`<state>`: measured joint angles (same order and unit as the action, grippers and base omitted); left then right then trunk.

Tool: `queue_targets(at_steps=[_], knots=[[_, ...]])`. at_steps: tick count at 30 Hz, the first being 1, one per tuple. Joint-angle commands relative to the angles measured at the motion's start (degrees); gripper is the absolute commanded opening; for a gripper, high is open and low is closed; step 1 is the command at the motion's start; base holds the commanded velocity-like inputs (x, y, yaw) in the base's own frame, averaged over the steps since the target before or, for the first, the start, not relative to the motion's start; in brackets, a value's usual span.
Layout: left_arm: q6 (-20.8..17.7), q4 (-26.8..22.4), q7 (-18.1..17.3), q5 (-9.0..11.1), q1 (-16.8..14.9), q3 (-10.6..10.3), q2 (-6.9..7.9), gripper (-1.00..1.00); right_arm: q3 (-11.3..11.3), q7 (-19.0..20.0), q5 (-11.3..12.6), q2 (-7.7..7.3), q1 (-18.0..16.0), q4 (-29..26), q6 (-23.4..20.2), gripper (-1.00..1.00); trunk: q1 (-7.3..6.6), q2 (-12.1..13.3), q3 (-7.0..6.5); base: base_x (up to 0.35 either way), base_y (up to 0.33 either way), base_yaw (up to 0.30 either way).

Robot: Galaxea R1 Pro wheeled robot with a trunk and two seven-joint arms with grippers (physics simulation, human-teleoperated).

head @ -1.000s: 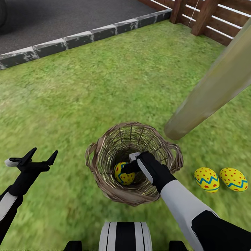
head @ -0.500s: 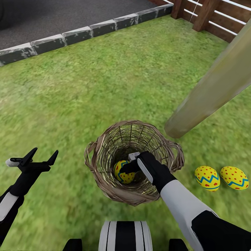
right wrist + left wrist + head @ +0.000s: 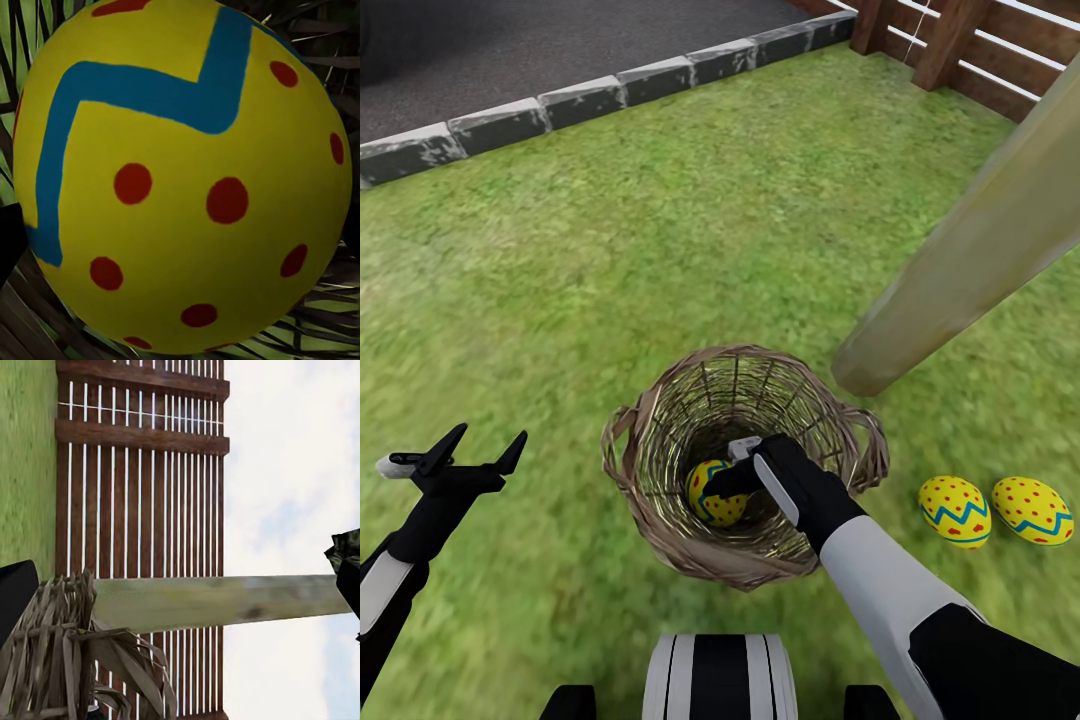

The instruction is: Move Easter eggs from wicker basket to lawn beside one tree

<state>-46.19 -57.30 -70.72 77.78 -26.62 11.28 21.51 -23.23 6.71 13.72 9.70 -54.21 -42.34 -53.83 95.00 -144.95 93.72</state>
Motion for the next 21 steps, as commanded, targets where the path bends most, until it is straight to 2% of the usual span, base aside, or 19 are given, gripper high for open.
queue_targets(at_steps=[1, 21], knots=[[-0.5, 0.0, 0.0, 0.3, 0.0, 0.0, 0.02, 1.00, -0.1, 0.1, -1.7, -0.04, 0.0, 0.0, -0.1, -1.00, 0.00, 0.0, 0.03, 0.000, 0.000, 0.000], [-0.5, 0.1, 0.0, 0.3, 0.0, 0.0, 0.02, 1.00, 0.0, 0.1, -1.6, -0.12, 0.0, 0.0, -0.1, -1.00, 0.10, -0.1, 0.92, 0.000, 0.000, 0.000]])
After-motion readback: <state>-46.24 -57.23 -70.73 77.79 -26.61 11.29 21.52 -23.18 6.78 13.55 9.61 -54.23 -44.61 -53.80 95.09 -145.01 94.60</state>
